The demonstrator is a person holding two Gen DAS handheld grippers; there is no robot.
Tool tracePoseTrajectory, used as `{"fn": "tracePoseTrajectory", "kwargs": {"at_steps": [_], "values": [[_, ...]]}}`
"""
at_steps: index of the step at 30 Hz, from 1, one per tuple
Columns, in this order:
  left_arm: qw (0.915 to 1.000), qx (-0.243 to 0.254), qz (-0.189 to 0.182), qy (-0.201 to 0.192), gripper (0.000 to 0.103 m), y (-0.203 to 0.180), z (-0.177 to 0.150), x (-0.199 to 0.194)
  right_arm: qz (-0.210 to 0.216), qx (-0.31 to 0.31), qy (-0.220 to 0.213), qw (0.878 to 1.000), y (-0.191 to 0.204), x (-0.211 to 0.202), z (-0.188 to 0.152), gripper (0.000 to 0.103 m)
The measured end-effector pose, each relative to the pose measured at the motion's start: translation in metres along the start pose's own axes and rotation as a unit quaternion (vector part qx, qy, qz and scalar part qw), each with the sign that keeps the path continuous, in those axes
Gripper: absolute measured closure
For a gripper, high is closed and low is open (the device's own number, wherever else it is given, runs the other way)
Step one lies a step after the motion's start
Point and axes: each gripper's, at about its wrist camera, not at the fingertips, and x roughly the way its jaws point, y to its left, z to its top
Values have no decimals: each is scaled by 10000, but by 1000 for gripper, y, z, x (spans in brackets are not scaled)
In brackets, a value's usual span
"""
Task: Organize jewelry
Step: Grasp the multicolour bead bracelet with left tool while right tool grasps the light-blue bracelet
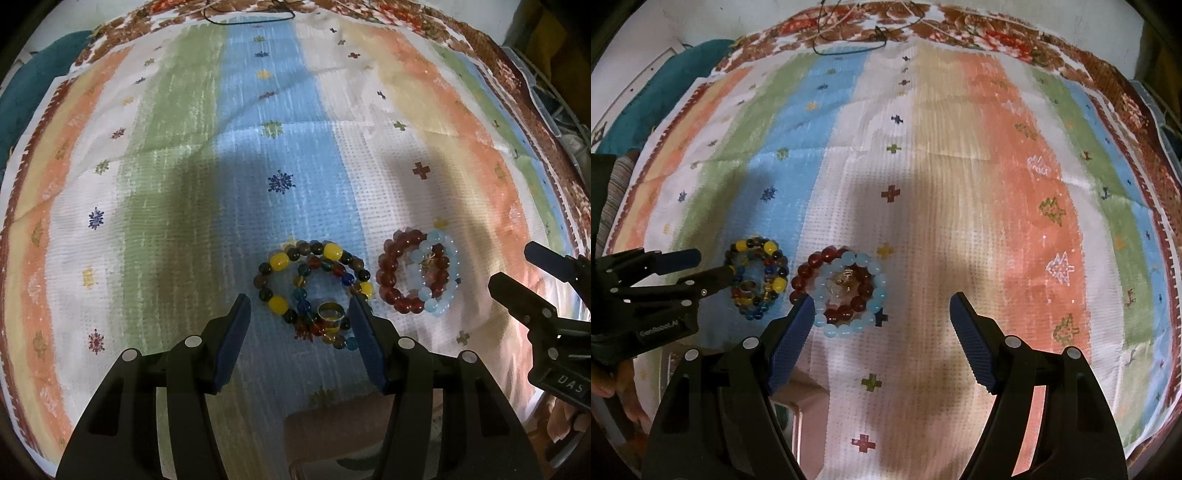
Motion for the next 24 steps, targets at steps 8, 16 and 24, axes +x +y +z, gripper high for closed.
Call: {"fn": "tracePoseTrajectory", "kwargs": {"at_steps": [8, 16, 24], "values": [[9999, 110, -22, 100, 48, 0, 7, 13, -61, 50, 83, 9999, -4, 11, 6, 28], [9995, 233, -47, 197, 57, -3, 13, 23, -130, 75, 195, 9997, -5, 24, 9, 39], [9988, 342, -22, 354, 72, -6, 16, 34, -122, 128, 371, 9992, -7, 39, 10, 49]]}}
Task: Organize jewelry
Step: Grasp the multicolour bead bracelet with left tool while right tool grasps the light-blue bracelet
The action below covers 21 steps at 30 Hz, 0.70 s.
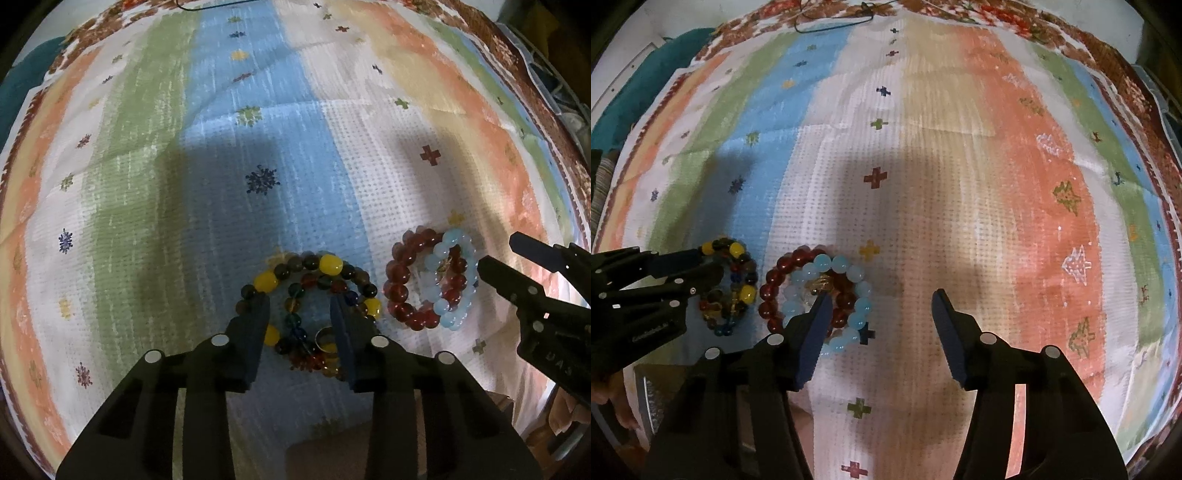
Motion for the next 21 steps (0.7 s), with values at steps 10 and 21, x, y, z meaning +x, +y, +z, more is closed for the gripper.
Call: {"fn": "tracePoseTrajectory", "kwargs": {"at_steps": [10, 21], "values": [[9999, 96, 66, 77, 83, -1, 1, 12, -90, -83, 81, 9999, 2, 18, 6, 64], [9986, 458, 269, 73, 91, -17, 7, 21, -354, -350, 103, 9987, 11, 31, 6, 70]]}}
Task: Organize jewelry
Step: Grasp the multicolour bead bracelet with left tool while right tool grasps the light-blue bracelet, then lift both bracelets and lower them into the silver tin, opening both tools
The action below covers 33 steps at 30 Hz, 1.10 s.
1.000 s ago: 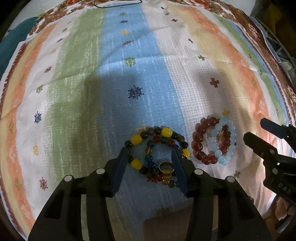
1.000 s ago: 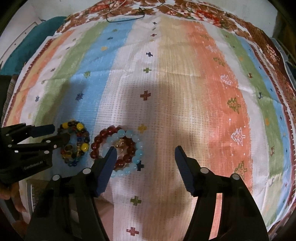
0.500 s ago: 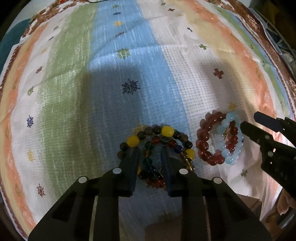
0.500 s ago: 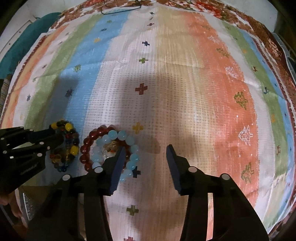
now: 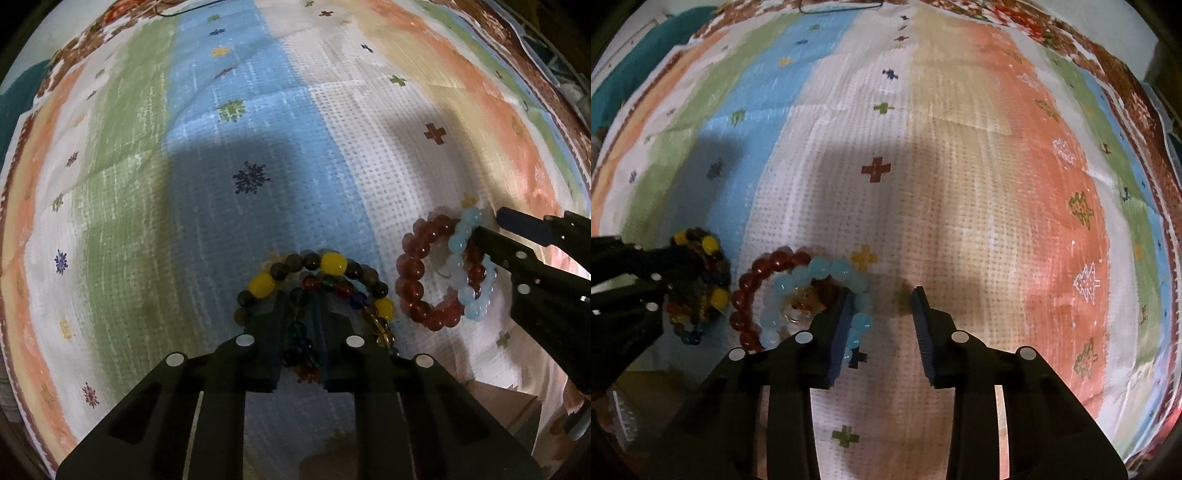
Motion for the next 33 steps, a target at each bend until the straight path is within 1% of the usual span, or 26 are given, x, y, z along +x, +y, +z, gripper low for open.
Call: {"fn": "tracePoseTrajectory", "kwargs": {"at_steps": [2, 3, 4, 6, 10, 15, 22, 27, 33], "values": [[10000, -1, 3, 2, 93, -3, 0, 2, -8, -3, -3, 10000, 1, 1, 0, 71], [10000, -18, -16, 1, 94, -3, 1, 3, 12, 1, -2, 10000, 1, 1, 0, 76], [10000, -35, -38, -4, 94, -3, 1, 3, 13, 11, -9, 10000, 1, 0, 0, 84], [9999, -78, -104, -9, 94, 0, 0, 2, 30, 49, -31, 10000, 0, -2, 1, 91], [9996, -186, -224, -8, 94, 4, -3, -2, 135, 116, -44, 9998, -4, -5, 1, 91], [9994, -206, -277, -60, 94, 9, -4, -9, 222, 144, -131, 9996, -4, -13, 4, 91], [9986, -222, -400, -274, 94, 13, -2, -33, 273, 79, -319, 9991, -1, -30, 3, 91], [9980, -211, -453, -398, 94, 16, -12, -49, 375, 32, -478, 9981, 3, -48, -1, 91], [9970, -290, -425, -573, 94, 17, -15, -65, 359, -94, -715, 9967, 12, -68, -5, 91]]}}
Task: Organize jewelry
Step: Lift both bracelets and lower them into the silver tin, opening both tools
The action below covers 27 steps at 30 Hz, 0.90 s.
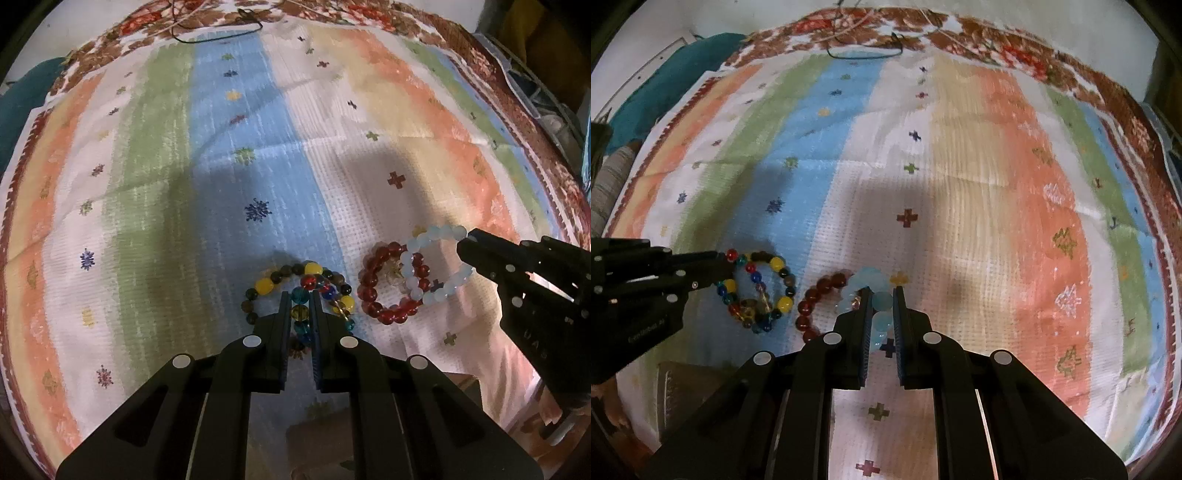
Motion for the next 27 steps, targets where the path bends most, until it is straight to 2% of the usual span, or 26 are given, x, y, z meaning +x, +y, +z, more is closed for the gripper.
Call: {"fn": "tracePoseTrajectory", "kwargs": {"at_steps": [10, 27], "values": [[9991, -249, -142, -306, 94, 7, -3, -27, 99, 11, -179, 9998, 5, -21, -6, 91], [9968, -389, -388, -589, 94, -1, -16, -58, 239, -20, -453, 9987, 17, -53, -17, 91]]}}
